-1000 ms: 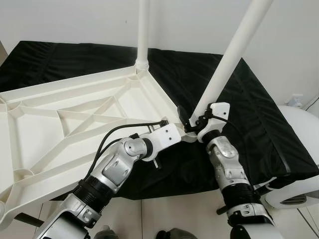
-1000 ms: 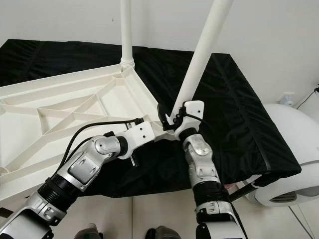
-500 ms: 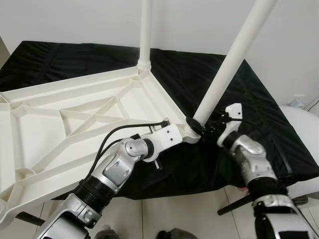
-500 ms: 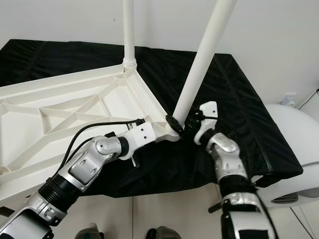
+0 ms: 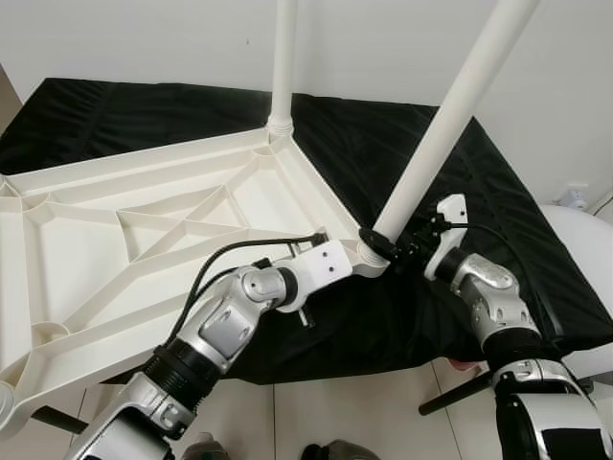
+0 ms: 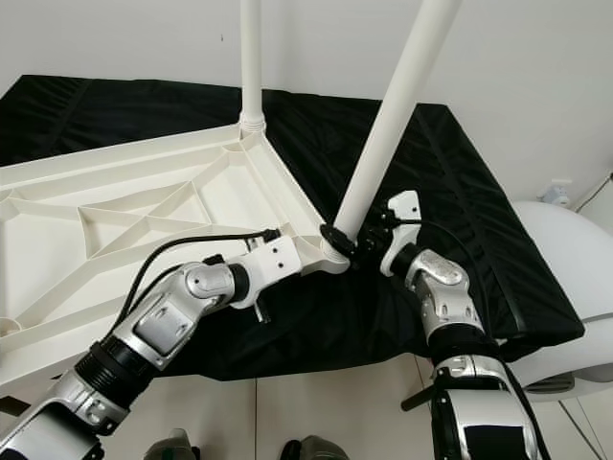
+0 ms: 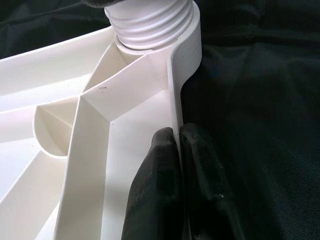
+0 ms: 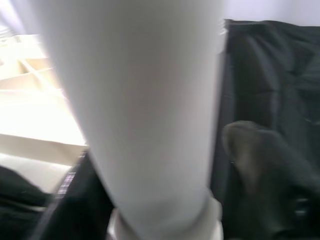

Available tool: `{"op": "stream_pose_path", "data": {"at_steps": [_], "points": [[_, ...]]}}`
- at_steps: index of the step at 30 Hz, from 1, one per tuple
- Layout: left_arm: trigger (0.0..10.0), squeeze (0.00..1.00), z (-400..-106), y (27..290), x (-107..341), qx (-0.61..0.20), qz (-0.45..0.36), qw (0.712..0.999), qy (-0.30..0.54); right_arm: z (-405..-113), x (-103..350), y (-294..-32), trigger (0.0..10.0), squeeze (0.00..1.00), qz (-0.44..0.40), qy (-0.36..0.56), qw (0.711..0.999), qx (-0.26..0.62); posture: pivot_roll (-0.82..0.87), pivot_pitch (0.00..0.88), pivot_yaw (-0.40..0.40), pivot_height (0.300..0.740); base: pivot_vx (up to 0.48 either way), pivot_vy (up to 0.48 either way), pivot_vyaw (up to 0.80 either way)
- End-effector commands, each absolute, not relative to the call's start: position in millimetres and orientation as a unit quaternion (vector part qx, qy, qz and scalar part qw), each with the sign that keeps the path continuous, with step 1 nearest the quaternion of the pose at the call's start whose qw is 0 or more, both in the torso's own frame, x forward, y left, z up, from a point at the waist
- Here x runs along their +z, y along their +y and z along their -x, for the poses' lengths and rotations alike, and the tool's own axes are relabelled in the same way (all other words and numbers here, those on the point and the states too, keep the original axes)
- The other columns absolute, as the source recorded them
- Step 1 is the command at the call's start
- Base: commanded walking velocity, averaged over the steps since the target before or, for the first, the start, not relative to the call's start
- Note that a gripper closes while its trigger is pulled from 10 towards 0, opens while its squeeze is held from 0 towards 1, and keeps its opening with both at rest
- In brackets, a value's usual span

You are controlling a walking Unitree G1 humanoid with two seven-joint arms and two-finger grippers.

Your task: Building children table

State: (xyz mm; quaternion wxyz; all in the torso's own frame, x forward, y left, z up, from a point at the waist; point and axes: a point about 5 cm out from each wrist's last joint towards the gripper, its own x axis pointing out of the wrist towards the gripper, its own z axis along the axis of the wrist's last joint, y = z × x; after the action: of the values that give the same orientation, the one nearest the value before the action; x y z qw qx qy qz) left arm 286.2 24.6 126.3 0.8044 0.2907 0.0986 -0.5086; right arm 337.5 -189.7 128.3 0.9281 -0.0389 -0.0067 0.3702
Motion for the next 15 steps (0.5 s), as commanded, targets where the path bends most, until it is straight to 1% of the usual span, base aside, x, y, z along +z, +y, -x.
{"op": "stream_pose_path", "data": {"at_steps": [1, 13, 14, 15], "points": [[10.0, 0.00, -276.1, 11.4, 128.7, -0.553, -0.279, 0.780, 0.087, -338.8, 128.5, -193.3, 0.0, 0.00, 0.040, -0.005, 0.930, 0.366, 0.05, 0.000, -0.088, 0.740, 0.000, 0.000, 0.00], [10.0, 0.00, -275.2, 10.8, 127.8, -0.554, -0.278, 0.780, 0.087, -334.0, 120.0, -190.4, 0.0, 0.00, 0.033, 0.003, 0.924, 0.381, 0.04, 0.001, -0.091, 0.740, 0.000, 0.000, 0.00], [10.0, 0.00, -275.2, 10.7, 127.9, -0.554, -0.278, 0.780, 0.087, -333.8, 119.5, -189.8, 5.8, 0.00, 0.032, 0.002, 0.925, 0.379, 0.04, 0.000, -0.091, 0.740, 0.000, 0.000, 0.00], [10.0, 0.00, -275.2, 10.7, 127.9, -0.554, -0.278, 0.780, 0.087, -333.8, 119.5, -189.8, 5.8, 0.00, 0.032, 0.002, 0.925, 0.379, 0.04, 0.000, -0.091, 0.740, 0.000, 0.000, 0.00]]}}
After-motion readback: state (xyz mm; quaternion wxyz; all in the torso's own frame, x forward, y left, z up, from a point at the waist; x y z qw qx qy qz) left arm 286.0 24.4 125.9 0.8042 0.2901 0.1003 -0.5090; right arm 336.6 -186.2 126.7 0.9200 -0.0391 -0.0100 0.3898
